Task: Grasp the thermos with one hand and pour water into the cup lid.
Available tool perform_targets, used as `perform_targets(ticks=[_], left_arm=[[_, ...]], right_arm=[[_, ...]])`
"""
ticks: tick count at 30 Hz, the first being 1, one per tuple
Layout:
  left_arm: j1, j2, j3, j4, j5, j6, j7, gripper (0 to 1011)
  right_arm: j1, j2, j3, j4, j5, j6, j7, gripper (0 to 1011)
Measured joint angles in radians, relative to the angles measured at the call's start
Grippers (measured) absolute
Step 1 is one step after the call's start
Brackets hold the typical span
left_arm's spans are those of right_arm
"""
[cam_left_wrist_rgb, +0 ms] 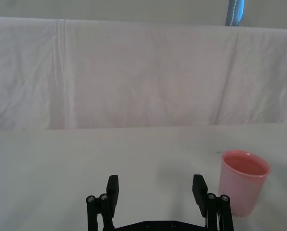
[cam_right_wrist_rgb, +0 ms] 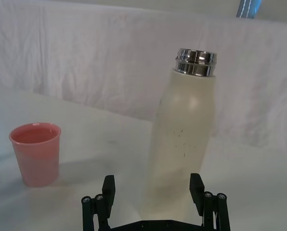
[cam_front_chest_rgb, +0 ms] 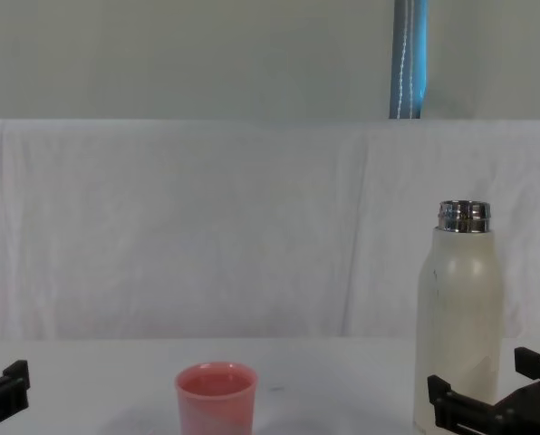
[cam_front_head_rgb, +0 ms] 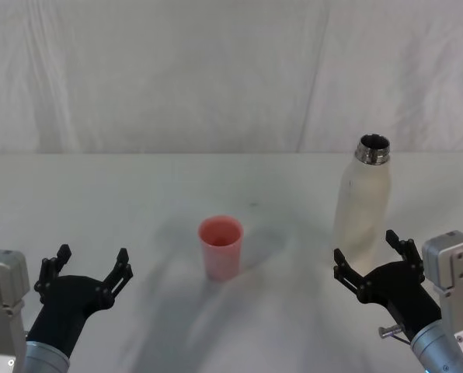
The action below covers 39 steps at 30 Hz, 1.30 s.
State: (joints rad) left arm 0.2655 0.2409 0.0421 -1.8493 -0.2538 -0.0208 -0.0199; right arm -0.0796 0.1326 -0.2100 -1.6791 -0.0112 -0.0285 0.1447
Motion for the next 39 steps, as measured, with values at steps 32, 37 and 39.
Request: perform_targets(ticks=[32,37,39], left_arm=[[0.000,0.000,0.000,0.000,0.000,0.000,0.000,1001],[0.000,0.000,0.000,0.000,0.000,0.000,0.000,1001],[0.000,0.000,0.000,0.000,0.000,0.000,0.000,1001]], right_arm=[[0.003,-0.003,0.002,-0.001,0.003,0.023,-0.003,1000],[0.003,-0.003,0.002,-0.001,0.002,0.022,-0.003,1000],[0.003,-0.003,0.002,-0.001,0.003,0.022,-0.003,1000]])
